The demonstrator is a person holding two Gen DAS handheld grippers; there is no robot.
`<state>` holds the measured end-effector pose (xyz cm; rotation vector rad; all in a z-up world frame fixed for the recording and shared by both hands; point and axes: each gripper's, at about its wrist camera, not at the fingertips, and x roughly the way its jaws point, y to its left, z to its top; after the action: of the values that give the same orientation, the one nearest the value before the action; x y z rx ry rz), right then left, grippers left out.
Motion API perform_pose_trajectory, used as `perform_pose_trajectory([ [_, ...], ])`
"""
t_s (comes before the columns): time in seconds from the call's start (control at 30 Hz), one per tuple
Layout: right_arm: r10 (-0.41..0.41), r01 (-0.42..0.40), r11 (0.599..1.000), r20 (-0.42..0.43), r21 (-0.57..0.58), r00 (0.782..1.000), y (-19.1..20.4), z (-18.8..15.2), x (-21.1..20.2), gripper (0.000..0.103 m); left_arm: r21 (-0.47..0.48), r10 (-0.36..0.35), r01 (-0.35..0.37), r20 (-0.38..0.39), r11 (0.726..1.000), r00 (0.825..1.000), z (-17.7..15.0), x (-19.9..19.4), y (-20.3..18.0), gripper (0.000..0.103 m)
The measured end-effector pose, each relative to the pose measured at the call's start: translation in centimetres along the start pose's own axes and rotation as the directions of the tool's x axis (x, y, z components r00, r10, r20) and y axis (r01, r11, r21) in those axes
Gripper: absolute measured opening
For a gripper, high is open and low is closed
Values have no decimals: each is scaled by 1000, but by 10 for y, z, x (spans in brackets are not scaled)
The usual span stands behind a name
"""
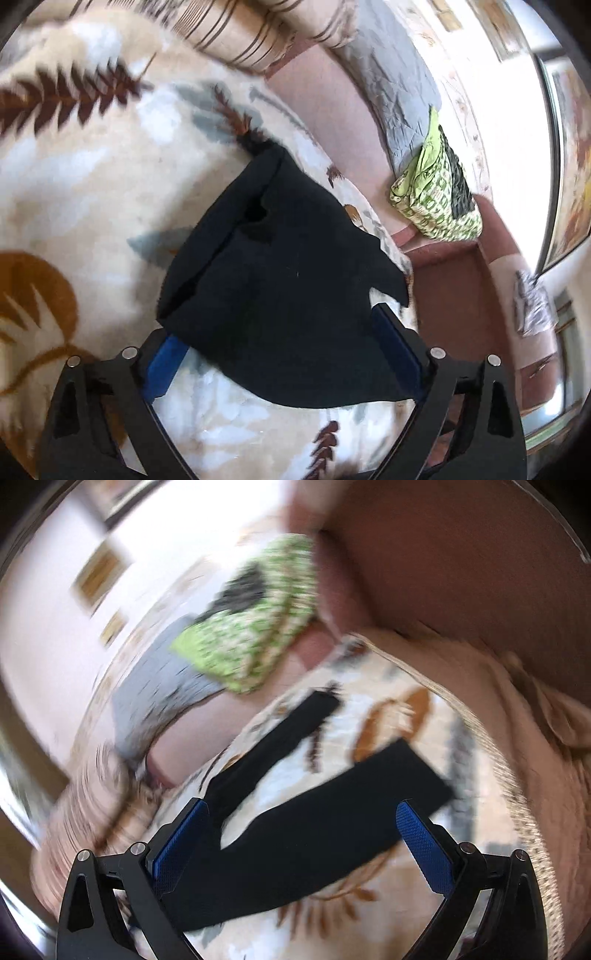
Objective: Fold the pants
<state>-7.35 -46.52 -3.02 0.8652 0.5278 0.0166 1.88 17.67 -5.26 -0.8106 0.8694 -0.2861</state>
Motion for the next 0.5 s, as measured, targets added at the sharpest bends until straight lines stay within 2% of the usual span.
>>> perform_pose_trajectory([
  [0.03,58,-55,995,-26,87,998,-21,7,3,101,31,19,-20,16,999,1000,0,-1,-4,94],
  [0.1,116,-100,962,-49,254,992,-57,14,9,101,101,49,-50,19,994,999,0,3,-13,94],
  [0.17,125,-98,927,-52,363,991,-85,17,13,98,131,66,-66,5,989,998,-1,8,-16,94],
  [0.2,115,-83,913,-57,398,992,-94,16,14,89,132,64,-62,-15,989,998,-1,12,-16,94],
  [0.23,105,-69,913,-69,402,992,-97,17,16,80,136,67,-61,-37,989,997,-1,15,-15,94],
  [0.3,105,-55,934,-124,352,987,-90,20,25,80,163,116,-108,-43,981,992,-3,18,-16,94],
  [0.33,81,-22,949,-177,315,981,-85,21,34,80,185,147,-137,-43,973,988,-5,21,-18,95],
  [0.37,20,43,962,-224,270,974,-80,22,41,78,207,172,-159,-45,965,984,-7,23,-20,95],
  [0.43,-42,106,964,-254,244,966,-75,23,49,76,255,230,-210,-49,944,972,-10,30,-25,95],
  [0.5,-61,128,956,-250,264,966,-74,26,54,76,253,235,-215,-52,943,971,-12,32,-25,99],
])
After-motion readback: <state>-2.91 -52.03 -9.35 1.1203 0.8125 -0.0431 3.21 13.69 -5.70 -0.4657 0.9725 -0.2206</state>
